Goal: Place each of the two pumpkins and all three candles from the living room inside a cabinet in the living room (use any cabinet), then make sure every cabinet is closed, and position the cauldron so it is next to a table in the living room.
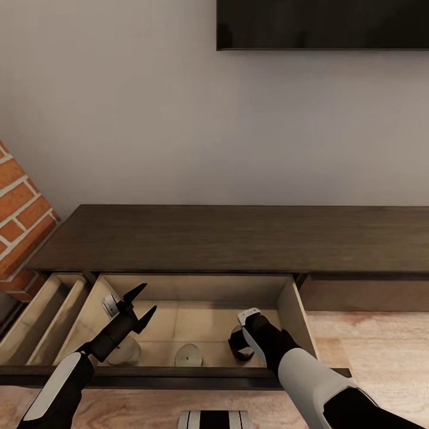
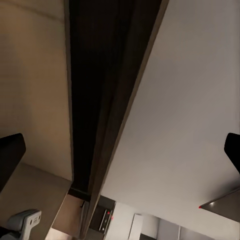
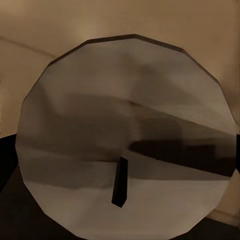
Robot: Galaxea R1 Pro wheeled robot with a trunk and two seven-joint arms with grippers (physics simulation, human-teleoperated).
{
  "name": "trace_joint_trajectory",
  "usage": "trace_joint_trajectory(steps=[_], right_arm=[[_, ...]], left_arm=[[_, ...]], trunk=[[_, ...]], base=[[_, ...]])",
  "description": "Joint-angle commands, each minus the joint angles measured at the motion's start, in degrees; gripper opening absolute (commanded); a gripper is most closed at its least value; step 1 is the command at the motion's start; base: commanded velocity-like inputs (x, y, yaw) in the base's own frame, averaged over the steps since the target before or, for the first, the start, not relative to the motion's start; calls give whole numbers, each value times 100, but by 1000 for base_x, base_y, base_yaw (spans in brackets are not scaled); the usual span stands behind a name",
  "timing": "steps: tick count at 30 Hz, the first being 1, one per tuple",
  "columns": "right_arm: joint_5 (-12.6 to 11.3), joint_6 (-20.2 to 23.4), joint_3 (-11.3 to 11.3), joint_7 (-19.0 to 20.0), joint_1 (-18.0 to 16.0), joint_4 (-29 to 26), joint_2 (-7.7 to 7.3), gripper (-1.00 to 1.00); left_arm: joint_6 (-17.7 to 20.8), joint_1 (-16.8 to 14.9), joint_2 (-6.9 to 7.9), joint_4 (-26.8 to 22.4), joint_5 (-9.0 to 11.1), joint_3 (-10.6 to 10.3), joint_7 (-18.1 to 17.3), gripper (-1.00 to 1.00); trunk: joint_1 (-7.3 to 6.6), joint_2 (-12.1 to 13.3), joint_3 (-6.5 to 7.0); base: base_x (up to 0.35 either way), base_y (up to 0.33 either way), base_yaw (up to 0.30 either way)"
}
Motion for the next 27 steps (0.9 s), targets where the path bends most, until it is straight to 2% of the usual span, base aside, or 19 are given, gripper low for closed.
trace_joint_trajectory(steps=[1, 27], right_arm=[[-41, 24, 32, -34, -4, -4, 0, -100], [-52, -57, 34, -44, 4, 219, 0, -100]], left_arm=[[31, -2, 0, 2, 16, 6, -4, 100], [31, -2, 11, -2, 16, 7, -8, 100]], trunk=[[-1, -2, -4], [-1, -2, -4]], base=[[0, 0, 0], [0, 0, 0]])
